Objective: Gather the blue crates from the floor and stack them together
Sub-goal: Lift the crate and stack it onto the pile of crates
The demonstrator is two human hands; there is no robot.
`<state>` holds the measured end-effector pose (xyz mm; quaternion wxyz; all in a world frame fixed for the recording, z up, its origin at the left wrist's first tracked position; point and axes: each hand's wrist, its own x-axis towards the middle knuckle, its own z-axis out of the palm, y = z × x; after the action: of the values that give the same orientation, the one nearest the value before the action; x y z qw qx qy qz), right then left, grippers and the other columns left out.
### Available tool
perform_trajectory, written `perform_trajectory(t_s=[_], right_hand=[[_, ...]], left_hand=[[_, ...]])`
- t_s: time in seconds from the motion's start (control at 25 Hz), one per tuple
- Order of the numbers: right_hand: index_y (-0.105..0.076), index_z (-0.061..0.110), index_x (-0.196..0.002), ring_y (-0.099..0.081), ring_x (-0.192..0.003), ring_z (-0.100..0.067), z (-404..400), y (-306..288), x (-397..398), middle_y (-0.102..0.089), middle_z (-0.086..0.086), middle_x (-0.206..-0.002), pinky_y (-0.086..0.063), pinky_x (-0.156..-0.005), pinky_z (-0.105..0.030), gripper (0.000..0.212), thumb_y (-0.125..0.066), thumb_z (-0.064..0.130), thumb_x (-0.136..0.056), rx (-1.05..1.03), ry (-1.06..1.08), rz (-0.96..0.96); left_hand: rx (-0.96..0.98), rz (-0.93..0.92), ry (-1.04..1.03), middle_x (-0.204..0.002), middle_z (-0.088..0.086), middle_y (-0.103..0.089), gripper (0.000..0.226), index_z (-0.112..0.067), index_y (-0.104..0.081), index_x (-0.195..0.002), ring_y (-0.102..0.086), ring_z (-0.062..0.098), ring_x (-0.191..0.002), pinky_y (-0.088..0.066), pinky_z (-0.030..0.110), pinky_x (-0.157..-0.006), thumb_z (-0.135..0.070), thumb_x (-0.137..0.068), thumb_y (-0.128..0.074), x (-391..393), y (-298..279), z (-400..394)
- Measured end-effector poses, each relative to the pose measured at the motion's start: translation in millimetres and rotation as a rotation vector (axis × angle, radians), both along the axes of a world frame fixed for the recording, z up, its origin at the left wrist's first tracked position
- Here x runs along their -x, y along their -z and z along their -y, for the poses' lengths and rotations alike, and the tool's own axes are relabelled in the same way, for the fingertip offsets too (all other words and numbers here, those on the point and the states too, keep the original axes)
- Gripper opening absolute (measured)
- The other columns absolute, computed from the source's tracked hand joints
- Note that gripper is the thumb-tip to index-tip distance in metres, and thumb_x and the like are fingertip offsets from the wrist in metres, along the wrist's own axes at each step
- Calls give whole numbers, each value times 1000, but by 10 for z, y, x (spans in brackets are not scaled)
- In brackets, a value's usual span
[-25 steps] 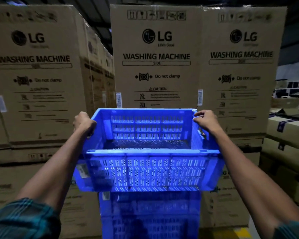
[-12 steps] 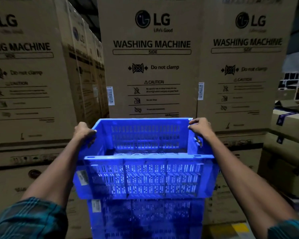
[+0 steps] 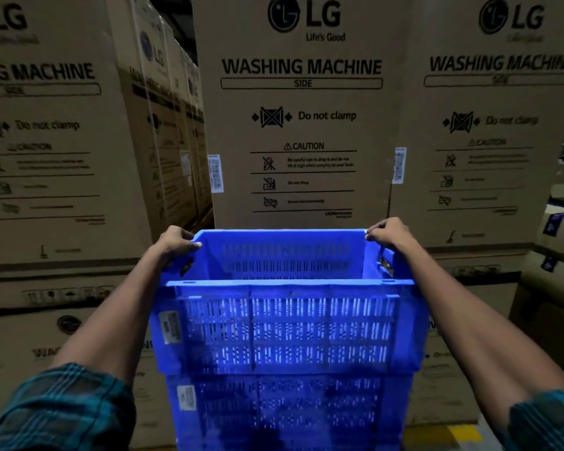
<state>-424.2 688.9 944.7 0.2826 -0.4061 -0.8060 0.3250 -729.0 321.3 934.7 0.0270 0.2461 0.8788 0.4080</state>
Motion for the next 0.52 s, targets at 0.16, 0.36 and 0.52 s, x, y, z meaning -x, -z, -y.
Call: perform_trajectory(t_s=[0.16,0.36,0.52], right_hand=[[-76,12,-99,-64,-100,-24,-80,27,146,-71,-10,-108,-53,-89,-37,17,-67,16,-85,2,23,-26],[-78,14,-96,-67,-95,-30,-47,92,112,-74,-13,-98,-50,-79,-30,20,-71,21,-79,-61,29,13],[-76,17,-89,-64,-89,-25,57,80,29,-73,-10,-99,-50,-81,-30,10,-71,20,-81,-100,-13,106]], left_hand=[[46,-39,-56,-89,16,-72,27,-5,-72,-110,-65,21,-67,-52,29,-61,-11,-84,-74,207,39,-99],[81,-83,-121,-90,17,-69,41,-3,-65,-126,-59,3,-42,-50,22,-56,-3,-85,-71,163,42,-199],[149,-67,-66,-112,26,-68,55,-5,-56,-135,-69,33,-90,-55,37,-75,-21,-86,-73,53,48,-163]])
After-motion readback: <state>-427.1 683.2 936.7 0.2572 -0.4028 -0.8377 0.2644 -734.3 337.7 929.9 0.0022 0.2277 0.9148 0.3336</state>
